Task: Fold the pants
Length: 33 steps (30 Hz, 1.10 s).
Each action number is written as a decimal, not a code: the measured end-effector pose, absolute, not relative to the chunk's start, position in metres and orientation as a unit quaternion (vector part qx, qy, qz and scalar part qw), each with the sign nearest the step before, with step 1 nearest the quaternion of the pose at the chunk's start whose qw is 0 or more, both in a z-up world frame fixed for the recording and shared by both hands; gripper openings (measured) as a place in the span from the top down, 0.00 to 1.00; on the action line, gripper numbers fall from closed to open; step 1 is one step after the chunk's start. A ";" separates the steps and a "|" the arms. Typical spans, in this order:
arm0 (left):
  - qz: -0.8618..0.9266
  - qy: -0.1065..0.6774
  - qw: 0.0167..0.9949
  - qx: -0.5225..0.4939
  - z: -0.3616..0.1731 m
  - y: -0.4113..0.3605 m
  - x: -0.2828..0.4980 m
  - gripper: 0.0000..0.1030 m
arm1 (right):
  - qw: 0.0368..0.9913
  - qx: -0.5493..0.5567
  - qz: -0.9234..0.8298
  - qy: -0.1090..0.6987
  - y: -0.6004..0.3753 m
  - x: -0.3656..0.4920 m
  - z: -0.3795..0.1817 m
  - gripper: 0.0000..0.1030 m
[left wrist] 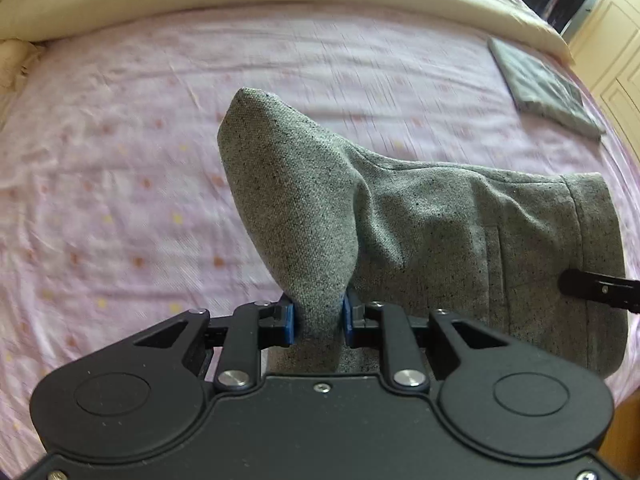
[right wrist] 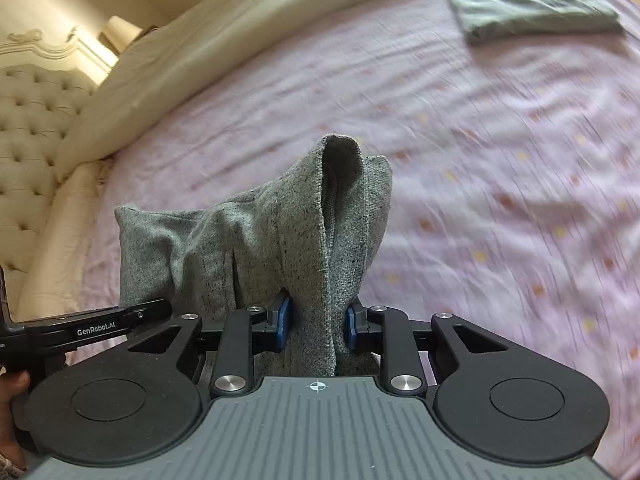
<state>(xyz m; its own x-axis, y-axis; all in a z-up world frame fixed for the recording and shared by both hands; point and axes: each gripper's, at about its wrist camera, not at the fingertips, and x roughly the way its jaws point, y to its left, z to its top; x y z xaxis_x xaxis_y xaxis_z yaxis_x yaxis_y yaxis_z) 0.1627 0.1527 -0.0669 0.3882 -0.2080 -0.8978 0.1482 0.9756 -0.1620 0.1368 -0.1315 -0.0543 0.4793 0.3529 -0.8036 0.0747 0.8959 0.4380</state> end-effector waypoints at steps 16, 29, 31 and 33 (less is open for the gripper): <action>0.054 0.527 0.848 -0.025 -0.075 0.205 0.225 0.56 | 0.874 0.055 0.026 0.482 -0.092 0.223 -0.067 0.65; 0.040 0.515 0.856 0.003 -0.013 0.140 0.141 0.46 | 0.900 0.020 0.081 0.428 -0.049 0.147 0.012 0.65; 0.036 0.510 0.859 -0.005 -0.003 0.134 0.131 0.45 | 0.902 0.017 0.080 0.423 -0.045 0.135 0.019 0.65; 0.038 0.505 0.862 -0.014 0.006 0.131 0.123 0.43 | 0.904 0.014 0.080 0.420 -0.042 0.125 0.023 0.65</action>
